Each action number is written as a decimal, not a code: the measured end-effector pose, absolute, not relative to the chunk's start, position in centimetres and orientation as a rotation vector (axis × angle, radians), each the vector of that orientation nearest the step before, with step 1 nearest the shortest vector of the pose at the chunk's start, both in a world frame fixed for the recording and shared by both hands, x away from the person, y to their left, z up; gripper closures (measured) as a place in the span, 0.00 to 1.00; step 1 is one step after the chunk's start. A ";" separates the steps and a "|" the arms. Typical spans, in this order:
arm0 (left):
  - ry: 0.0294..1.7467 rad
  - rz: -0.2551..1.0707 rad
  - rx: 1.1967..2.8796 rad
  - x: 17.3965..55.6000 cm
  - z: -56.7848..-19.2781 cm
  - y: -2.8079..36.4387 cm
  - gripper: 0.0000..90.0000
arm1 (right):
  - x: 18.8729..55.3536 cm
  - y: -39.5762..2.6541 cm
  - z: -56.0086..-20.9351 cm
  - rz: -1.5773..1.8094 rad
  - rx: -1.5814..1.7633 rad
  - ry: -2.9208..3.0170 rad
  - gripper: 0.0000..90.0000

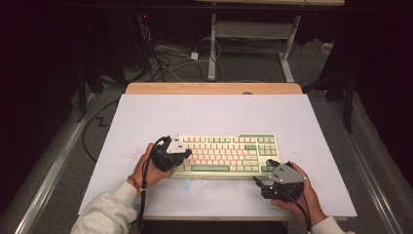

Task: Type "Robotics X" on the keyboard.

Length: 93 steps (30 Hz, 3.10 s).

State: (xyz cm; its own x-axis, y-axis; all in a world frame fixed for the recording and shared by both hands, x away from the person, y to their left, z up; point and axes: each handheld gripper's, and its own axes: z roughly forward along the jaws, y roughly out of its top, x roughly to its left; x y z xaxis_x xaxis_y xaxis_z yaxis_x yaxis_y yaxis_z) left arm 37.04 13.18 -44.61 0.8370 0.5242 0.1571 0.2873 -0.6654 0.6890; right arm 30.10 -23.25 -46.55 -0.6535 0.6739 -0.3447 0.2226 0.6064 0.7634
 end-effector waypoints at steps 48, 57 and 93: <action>0.374 0.358 2.395 35.8 -44.2 7.4 0.96 | 30.3 -23.7 -46.4 0.927 0.719 2.192 0.29; 0.356 0.338 2.428 36.0 -44.8 6.7 0.96 | 30.3 -23.7 -46.5 0.920 0.717 2.202 0.29; 0.344 0.364 2.443 35.9 -44.7 6.8 0.95 | 30.3 -23.6 -46.6 0.904 0.711 2.217 0.29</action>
State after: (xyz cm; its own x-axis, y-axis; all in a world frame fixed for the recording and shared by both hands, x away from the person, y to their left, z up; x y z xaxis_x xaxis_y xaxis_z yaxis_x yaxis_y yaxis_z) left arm 35.94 6.75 -44.73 0.9275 0.3310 0.1737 0.1547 -0.7630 0.6277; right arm 30.30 -23.60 -46.59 -0.6538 0.6723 -0.3472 0.2375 0.6180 0.7494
